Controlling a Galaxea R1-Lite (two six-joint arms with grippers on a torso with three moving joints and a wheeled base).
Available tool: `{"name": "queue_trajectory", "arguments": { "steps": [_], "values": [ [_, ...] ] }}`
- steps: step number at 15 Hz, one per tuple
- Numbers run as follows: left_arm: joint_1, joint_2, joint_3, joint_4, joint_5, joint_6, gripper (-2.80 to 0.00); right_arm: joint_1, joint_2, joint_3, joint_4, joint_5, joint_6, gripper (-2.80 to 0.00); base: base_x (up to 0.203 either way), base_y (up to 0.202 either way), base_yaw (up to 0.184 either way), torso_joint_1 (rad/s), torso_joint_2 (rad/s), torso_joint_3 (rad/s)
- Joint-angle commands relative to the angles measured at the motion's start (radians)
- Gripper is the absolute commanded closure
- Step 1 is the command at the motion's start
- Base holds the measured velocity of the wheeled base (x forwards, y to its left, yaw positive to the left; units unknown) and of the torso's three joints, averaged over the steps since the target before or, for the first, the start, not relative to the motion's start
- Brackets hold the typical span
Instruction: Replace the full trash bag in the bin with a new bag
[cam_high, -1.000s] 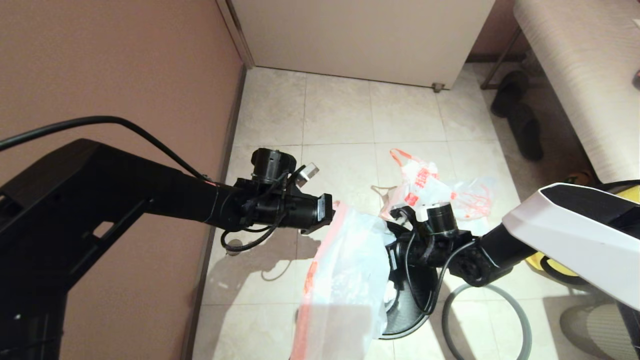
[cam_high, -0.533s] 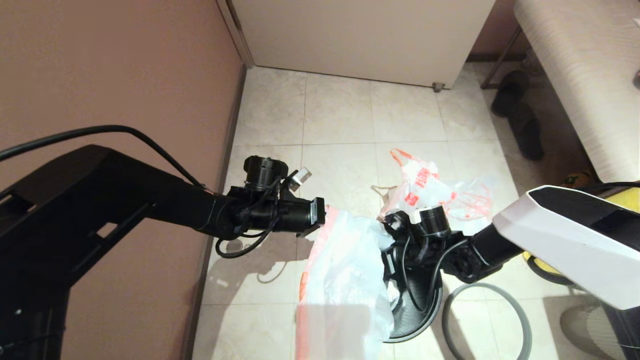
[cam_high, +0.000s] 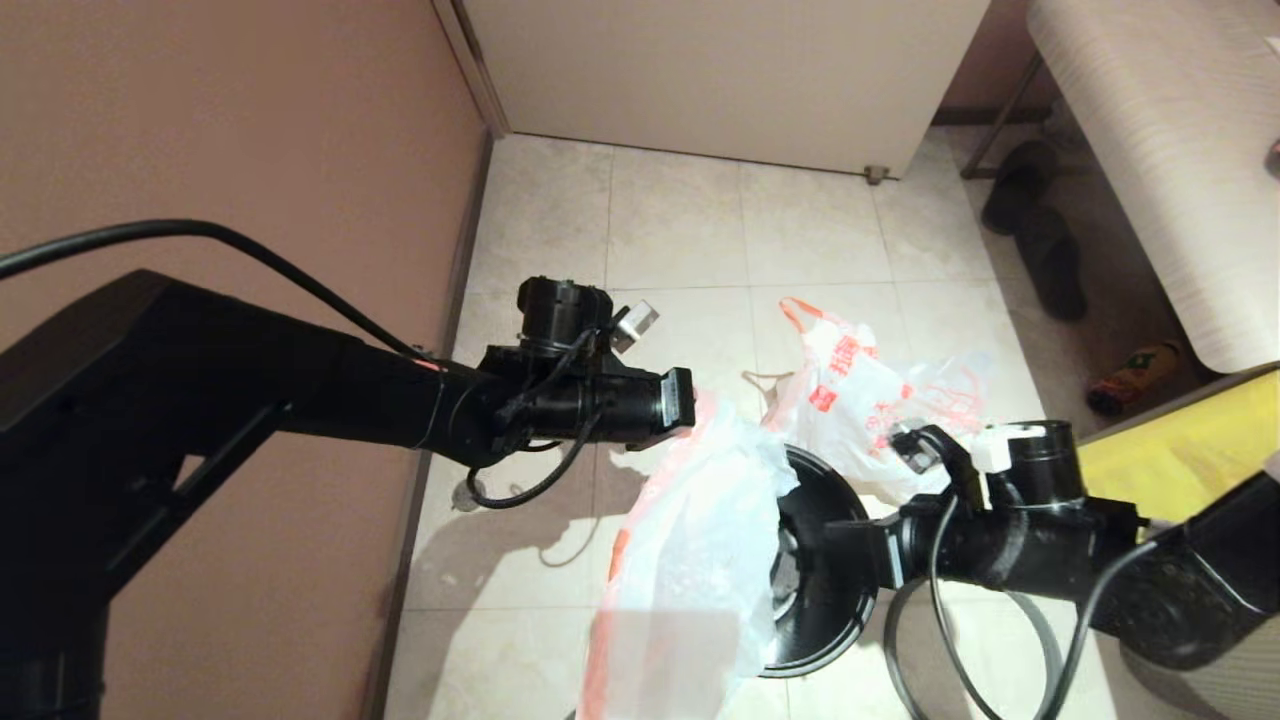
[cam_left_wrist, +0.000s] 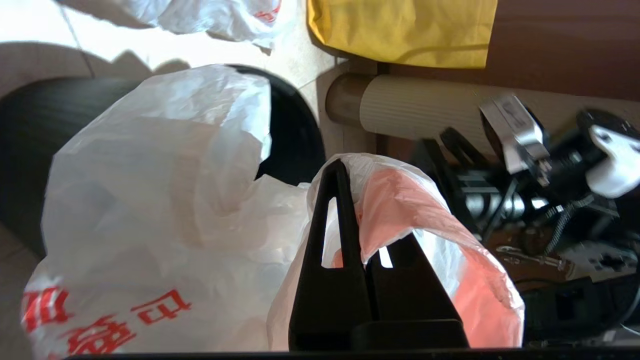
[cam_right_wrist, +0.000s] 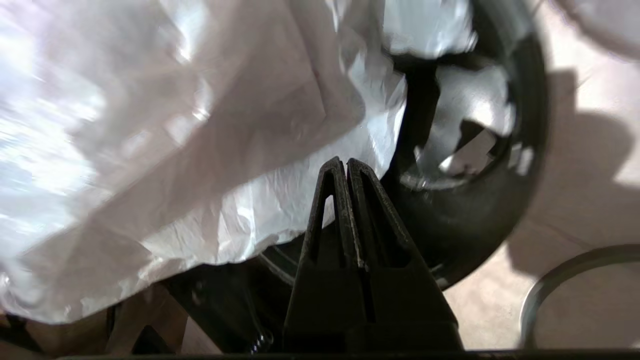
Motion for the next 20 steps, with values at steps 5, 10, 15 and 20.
{"name": "queue_trajectory", "arguments": {
  "steps": [5,10,15,20],
  "values": [
    [-0.125,0.131,-0.332,0.152,0.245,-0.005,0.00,-0.036,-0.160,0.141,-0.304,-0.037,0.180,0.00,0.000,0.000,0.000,0.000,0.00,0.000],
    [-0.241,0.226,-0.427,0.135,0.597,0.000,0.00,-0.064,-0.264,0.127,-0.316,-0.047,0.189,0.00,0.000,0.000,0.000,0.000,0.00,0.000],
    [-0.328,0.255,-0.426,0.029,0.963,0.005,0.00,-0.071,-0.300,0.127,-0.315,-0.087,0.165,0.00,0.000,0.000,0.000,0.000,0.00,0.000],
    [-0.324,0.279,-0.426,-0.091,1.212,0.098,0.00,-0.070,-0.288,0.125,-0.313,-0.196,0.071,0.00,0.000,0.000,0.000,0.000,0.00,0.000]
  ]
}}
